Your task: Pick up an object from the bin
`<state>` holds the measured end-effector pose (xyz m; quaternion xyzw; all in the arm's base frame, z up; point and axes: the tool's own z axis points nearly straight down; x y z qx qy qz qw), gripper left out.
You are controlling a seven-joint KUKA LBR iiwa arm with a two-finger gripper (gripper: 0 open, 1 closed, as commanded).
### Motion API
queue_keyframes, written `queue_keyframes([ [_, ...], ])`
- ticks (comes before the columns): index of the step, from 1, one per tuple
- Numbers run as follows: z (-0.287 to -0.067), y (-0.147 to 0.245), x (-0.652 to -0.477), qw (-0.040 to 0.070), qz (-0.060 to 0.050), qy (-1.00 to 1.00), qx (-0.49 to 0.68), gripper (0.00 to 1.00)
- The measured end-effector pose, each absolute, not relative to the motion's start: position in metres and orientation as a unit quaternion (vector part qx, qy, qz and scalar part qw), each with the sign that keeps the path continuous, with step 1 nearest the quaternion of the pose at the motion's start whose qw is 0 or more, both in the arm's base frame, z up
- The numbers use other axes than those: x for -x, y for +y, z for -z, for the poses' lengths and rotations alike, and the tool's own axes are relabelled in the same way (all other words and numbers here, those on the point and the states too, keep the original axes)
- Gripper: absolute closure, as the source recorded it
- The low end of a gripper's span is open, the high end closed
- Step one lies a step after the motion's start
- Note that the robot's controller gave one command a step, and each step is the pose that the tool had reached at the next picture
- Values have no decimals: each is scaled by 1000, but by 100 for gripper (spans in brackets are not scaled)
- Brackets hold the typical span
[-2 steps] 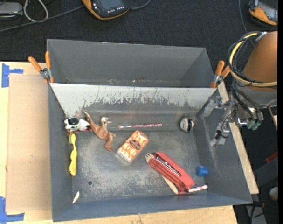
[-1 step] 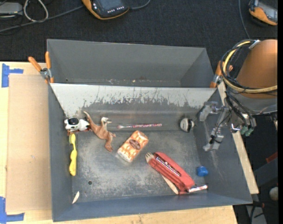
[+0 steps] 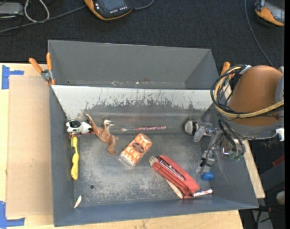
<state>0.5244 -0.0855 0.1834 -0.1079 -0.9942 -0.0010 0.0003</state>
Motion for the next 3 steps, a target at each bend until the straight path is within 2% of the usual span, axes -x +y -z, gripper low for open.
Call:
queue_keyframes([
  [1, -167, -98, -518, -2, 1, -992, 126, 0],
  [2, -112, -31, -511, -1, 1, -987, 159, 0],
  [3, -147, -24, -524, -1, 0, -982, 187, 0],
])
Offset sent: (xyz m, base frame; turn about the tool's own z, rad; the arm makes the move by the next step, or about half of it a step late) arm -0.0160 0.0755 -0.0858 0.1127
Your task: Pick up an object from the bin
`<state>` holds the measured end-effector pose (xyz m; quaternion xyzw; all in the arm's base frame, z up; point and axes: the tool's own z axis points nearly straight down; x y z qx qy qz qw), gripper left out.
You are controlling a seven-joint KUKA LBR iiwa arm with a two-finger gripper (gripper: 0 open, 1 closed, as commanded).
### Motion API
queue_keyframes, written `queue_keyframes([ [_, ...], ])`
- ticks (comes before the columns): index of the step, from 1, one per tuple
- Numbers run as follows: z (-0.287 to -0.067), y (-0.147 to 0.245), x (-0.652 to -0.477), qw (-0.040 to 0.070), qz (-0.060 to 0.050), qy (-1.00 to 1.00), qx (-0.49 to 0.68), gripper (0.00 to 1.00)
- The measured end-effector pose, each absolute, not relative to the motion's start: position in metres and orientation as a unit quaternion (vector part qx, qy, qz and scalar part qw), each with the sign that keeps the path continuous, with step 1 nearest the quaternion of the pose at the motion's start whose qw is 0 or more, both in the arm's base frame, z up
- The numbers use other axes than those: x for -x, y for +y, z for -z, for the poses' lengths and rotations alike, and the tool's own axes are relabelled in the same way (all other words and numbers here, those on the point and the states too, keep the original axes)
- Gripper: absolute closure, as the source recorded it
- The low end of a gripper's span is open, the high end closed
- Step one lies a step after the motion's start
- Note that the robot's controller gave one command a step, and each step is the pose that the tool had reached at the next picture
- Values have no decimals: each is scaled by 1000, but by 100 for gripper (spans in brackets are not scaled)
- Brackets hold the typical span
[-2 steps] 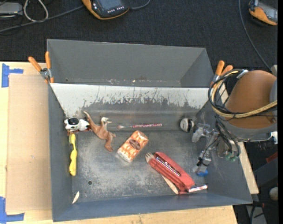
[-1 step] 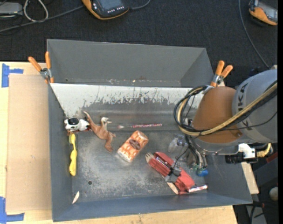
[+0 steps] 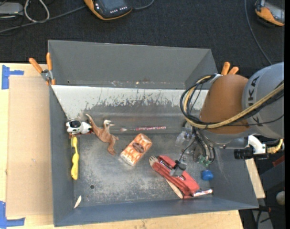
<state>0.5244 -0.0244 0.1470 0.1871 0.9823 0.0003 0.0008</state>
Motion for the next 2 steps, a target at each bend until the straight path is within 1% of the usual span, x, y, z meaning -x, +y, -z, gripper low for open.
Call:
queue_keyframes([
  [1, -94, -9, -505, -2, -1, 973, -230, 0],
  [2, -103, 14, -495, 7, 0, 980, -198, 100],
])
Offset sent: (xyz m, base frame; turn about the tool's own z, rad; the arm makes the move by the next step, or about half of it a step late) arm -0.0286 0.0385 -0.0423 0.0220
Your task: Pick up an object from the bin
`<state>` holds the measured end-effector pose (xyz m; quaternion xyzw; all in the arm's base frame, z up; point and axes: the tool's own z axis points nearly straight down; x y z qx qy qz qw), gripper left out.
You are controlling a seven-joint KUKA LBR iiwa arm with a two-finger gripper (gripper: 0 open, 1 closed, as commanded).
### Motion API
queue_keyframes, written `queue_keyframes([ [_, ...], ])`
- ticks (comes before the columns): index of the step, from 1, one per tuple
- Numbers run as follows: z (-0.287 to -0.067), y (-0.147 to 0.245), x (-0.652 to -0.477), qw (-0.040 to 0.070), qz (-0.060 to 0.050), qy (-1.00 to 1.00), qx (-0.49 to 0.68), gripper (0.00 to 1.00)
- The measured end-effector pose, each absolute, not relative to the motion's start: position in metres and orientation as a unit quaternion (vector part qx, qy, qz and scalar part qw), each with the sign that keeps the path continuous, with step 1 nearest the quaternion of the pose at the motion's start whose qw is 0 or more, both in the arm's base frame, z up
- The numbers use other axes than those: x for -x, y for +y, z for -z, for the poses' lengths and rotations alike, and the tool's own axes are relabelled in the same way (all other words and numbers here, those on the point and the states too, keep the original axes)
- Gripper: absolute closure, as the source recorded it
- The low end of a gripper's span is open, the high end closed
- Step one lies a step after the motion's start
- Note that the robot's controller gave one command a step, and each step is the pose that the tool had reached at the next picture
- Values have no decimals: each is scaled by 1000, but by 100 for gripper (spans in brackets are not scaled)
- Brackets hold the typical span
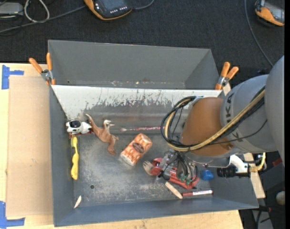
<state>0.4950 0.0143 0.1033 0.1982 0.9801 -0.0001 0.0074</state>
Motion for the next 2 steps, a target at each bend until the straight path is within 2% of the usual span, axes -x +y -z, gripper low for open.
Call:
queue_keyframes([
  [1, -105, 14, -495, 5, 1, 980, -196, 100],
  [2, -196, -1, -508, 4, 1, 985, -175, 100],
])
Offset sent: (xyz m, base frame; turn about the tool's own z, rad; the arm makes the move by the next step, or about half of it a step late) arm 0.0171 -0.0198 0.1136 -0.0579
